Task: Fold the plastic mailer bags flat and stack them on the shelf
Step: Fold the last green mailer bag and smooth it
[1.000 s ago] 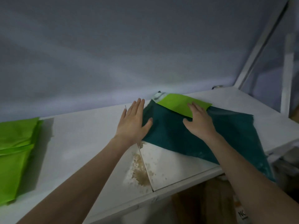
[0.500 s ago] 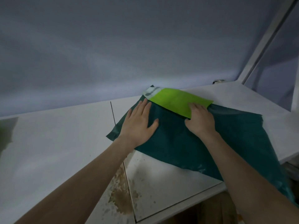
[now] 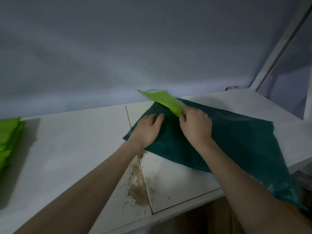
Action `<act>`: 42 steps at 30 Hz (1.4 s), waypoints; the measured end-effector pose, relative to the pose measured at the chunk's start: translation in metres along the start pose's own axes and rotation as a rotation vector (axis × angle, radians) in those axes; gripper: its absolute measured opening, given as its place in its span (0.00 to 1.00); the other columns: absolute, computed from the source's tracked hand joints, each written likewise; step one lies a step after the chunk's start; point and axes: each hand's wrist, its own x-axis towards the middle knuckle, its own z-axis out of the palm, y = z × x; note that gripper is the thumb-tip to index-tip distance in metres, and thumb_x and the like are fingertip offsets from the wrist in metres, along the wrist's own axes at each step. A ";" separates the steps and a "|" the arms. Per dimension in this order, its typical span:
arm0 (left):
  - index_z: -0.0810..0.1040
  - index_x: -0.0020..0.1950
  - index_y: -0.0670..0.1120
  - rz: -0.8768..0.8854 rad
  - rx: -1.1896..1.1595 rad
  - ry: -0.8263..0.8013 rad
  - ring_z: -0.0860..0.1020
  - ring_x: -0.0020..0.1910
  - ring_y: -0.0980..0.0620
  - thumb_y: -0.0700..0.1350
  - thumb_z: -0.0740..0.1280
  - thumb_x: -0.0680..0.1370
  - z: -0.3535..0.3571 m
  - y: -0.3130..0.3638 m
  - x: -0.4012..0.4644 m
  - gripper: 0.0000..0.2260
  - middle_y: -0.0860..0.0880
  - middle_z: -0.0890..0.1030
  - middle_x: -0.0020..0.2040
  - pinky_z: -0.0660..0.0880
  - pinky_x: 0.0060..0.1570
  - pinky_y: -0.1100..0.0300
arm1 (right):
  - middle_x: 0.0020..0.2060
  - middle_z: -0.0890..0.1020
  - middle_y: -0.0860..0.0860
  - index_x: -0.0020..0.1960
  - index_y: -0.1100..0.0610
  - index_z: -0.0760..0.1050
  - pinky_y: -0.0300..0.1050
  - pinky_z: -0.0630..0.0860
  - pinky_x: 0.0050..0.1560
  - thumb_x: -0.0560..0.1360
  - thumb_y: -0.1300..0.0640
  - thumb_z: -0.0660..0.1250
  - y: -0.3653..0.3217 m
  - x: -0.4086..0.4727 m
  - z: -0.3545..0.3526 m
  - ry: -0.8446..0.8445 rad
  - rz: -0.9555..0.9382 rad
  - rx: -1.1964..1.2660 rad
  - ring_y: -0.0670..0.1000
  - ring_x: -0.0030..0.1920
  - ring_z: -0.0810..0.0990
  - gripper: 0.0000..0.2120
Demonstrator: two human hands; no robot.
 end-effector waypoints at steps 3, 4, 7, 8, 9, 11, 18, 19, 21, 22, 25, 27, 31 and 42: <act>0.69 0.69 0.49 -0.112 -0.313 -0.013 0.71 0.66 0.47 0.66 0.50 0.76 -0.023 0.002 -0.014 0.30 0.48 0.72 0.68 0.63 0.66 0.56 | 0.39 0.81 0.54 0.49 0.59 0.76 0.41 0.61 0.32 0.78 0.57 0.59 -0.035 -0.014 -0.015 0.054 -0.058 0.069 0.55 0.37 0.76 0.08; 0.67 0.70 0.51 -0.137 -0.360 -0.009 0.73 0.64 0.48 0.71 0.50 0.72 -0.031 0.001 -0.019 0.35 0.48 0.73 0.67 0.64 0.67 0.51 | 0.37 0.80 0.54 0.47 0.60 0.77 0.40 0.58 0.29 0.76 0.59 0.62 -0.047 -0.019 -0.020 0.083 -0.085 0.101 0.54 0.35 0.74 0.06; 0.70 0.65 0.52 -0.137 -0.501 0.013 0.79 0.51 0.52 0.68 0.50 0.75 -0.057 0.002 -0.034 0.28 0.50 0.78 0.56 0.73 0.57 0.53 | 0.35 0.80 0.54 0.43 0.61 0.78 0.38 0.60 0.28 0.72 0.62 0.66 -0.083 -0.031 -0.031 0.152 -0.181 0.185 0.53 0.35 0.76 0.03; 0.72 0.63 0.51 -0.141 -0.566 0.028 0.80 0.47 0.53 0.65 0.51 0.77 -0.067 0.001 -0.039 0.24 0.50 0.79 0.53 0.75 0.51 0.55 | 0.37 0.80 0.54 0.43 0.61 0.78 0.40 0.65 0.30 0.72 0.62 0.66 -0.094 -0.034 -0.035 0.129 -0.217 0.226 0.54 0.38 0.77 0.03; 0.73 0.62 0.50 -0.142 -0.628 0.054 0.80 0.44 0.53 0.62 0.53 0.78 -0.078 0.001 -0.045 0.22 0.50 0.80 0.50 0.76 0.47 0.58 | 0.39 0.80 0.54 0.42 0.61 0.77 0.42 0.67 0.33 0.72 0.63 0.65 -0.105 -0.037 -0.038 0.103 -0.261 0.274 0.55 0.40 0.77 0.03; 0.75 0.59 0.50 -0.130 -0.685 0.111 0.81 0.41 0.54 0.58 0.56 0.79 -0.096 -0.001 -0.059 0.17 0.51 0.81 0.46 0.78 0.39 0.63 | 0.38 0.78 0.55 0.41 0.61 0.75 0.43 0.67 0.37 0.70 0.63 0.65 -0.126 -0.041 -0.045 0.057 -0.336 0.359 0.57 0.41 0.77 0.02; 0.78 0.48 0.48 -0.211 -0.788 0.385 0.81 0.35 0.58 0.49 0.66 0.77 -0.164 -0.043 -0.117 0.05 0.52 0.83 0.43 0.76 0.31 0.67 | 0.57 0.75 0.49 0.62 0.53 0.72 0.49 0.67 0.62 0.72 0.41 0.66 -0.196 -0.062 -0.066 -0.290 -0.455 0.597 0.50 0.63 0.69 0.23; 0.79 0.51 0.47 -0.234 -0.760 0.390 0.82 0.38 0.56 0.49 0.67 0.76 -0.172 -0.051 -0.125 0.08 0.50 0.83 0.47 0.77 0.35 0.65 | 0.58 0.75 0.49 0.63 0.53 0.73 0.49 0.67 0.63 0.73 0.41 0.65 -0.204 -0.065 -0.068 -0.303 -0.449 0.637 0.49 0.63 0.69 0.23; 0.78 0.58 0.44 -0.276 -0.704 0.380 0.80 0.45 0.51 0.51 0.68 0.75 -0.183 -0.066 -0.139 0.15 0.46 0.82 0.53 0.76 0.45 0.60 | 0.56 0.76 0.51 0.61 0.55 0.74 0.51 0.68 0.62 0.75 0.47 0.65 -0.215 -0.069 -0.068 -0.270 -0.398 0.703 0.51 0.62 0.71 0.18; 0.78 0.58 0.44 -0.283 -0.694 0.379 0.80 0.46 0.50 0.51 0.68 0.75 -0.188 -0.074 -0.147 0.16 0.45 0.82 0.54 0.75 0.48 0.59 | 0.56 0.77 0.53 0.60 0.57 0.75 0.51 0.68 0.62 0.75 0.51 0.66 -0.220 -0.071 -0.067 -0.234 -0.353 0.729 0.53 0.61 0.72 0.16; 0.79 0.53 0.46 -0.289 -0.729 0.345 0.81 0.49 0.52 0.50 0.69 0.74 -0.195 -0.089 -0.168 0.11 0.49 0.83 0.52 0.74 0.55 0.58 | 0.55 0.75 0.59 0.60 0.61 0.74 0.48 0.66 0.62 0.72 0.59 0.68 -0.232 -0.077 -0.060 -0.108 -0.155 0.793 0.59 0.60 0.72 0.18; 0.79 0.49 0.47 -0.298 -0.772 0.317 0.81 0.49 0.53 0.49 0.69 0.74 -0.197 -0.097 -0.179 0.08 0.51 0.83 0.49 0.74 0.57 0.56 | 0.55 0.73 0.61 0.62 0.63 0.71 0.50 0.64 0.63 0.70 0.60 0.70 -0.239 -0.082 -0.054 -0.029 -0.015 0.804 0.61 0.60 0.71 0.22; 0.78 0.58 0.43 -0.337 -0.918 0.285 0.82 0.51 0.51 0.47 0.69 0.74 -0.196 -0.120 -0.190 0.15 0.48 0.84 0.52 0.75 0.57 0.54 | 0.52 0.75 0.55 0.61 0.61 0.69 0.45 0.69 0.59 0.70 0.59 0.72 -0.246 -0.086 -0.048 -0.126 0.247 1.013 0.53 0.55 0.73 0.23; 0.81 0.49 0.47 -0.303 -0.877 0.280 0.83 0.46 0.54 0.46 0.72 0.71 -0.196 -0.145 -0.183 0.08 0.51 0.85 0.47 0.78 0.47 0.59 | 0.46 0.84 0.55 0.48 0.58 0.81 0.46 0.79 0.49 0.71 0.63 0.70 -0.236 -0.086 -0.035 -0.597 0.410 1.370 0.54 0.46 0.83 0.06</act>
